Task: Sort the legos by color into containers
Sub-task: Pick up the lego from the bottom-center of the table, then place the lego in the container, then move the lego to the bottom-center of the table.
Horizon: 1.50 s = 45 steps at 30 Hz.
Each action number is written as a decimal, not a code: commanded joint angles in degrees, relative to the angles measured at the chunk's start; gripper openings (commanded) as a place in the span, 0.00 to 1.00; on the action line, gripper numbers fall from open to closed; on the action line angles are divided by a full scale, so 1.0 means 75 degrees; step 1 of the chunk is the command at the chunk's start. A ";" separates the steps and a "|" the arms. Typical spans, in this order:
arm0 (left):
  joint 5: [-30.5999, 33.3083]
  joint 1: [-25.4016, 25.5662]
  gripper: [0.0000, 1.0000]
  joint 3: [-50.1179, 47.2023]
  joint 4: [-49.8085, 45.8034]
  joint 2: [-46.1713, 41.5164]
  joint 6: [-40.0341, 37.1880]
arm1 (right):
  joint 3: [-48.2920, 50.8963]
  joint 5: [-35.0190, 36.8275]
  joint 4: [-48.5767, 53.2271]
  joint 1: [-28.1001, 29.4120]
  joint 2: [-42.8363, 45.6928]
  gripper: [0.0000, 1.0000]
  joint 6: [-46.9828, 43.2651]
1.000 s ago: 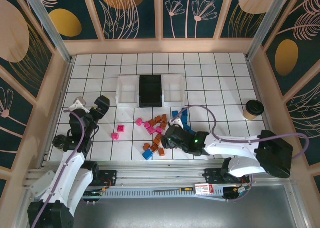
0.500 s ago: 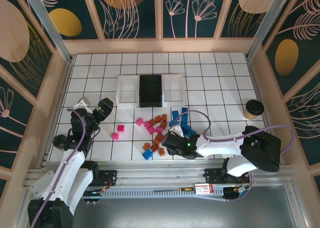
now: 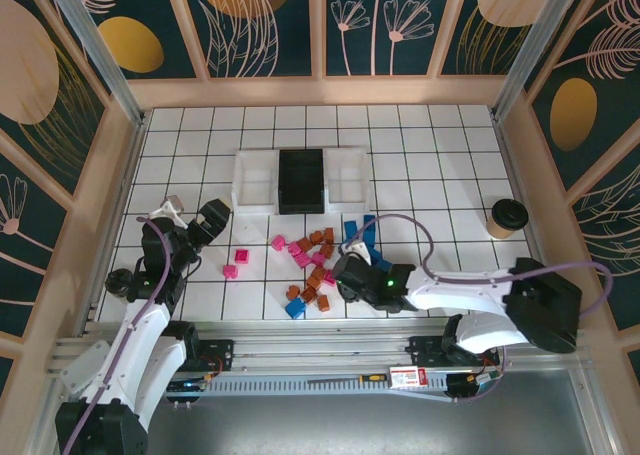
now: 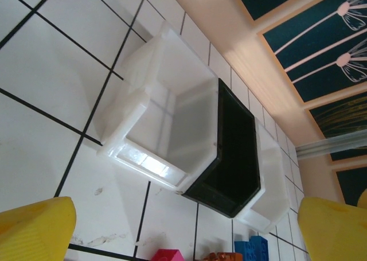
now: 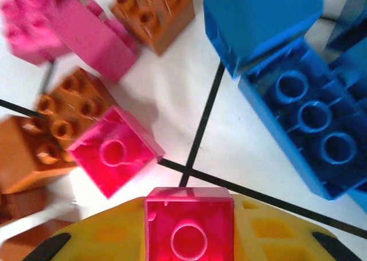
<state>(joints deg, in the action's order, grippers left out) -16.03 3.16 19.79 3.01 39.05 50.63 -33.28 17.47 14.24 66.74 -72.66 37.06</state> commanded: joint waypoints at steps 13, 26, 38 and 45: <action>-0.0514 0.0024 0.95 0.0303 -0.0859 -0.0140 -0.0345 | -0.3494 -0.1403 -0.1462 -0.3922 -0.2146 0.23 -0.2487; 0.1230 0.1119 0.90 0.0351 -0.2017 0.0060 -0.0686 | -0.5293 -0.1858 -0.1644 -0.4599 -0.4269 0.66 -0.2159; 0.4337 0.3547 0.73 0.0388 -0.3452 0.0729 0.0172 | -0.2818 -0.1923 -0.2783 -0.4188 -0.2534 0.69 -0.1614; 0.5213 0.4836 0.67 0.0091 -0.3635 0.1743 0.1140 | -0.2041 -0.1979 -0.3064 -0.4191 -0.1906 0.69 -0.1500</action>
<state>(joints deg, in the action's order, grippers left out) 18.00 37.95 21.34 -21.04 51.66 54.28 -50.02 2.90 -5.58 35.24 -89.69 24.58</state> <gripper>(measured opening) 0.669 0.690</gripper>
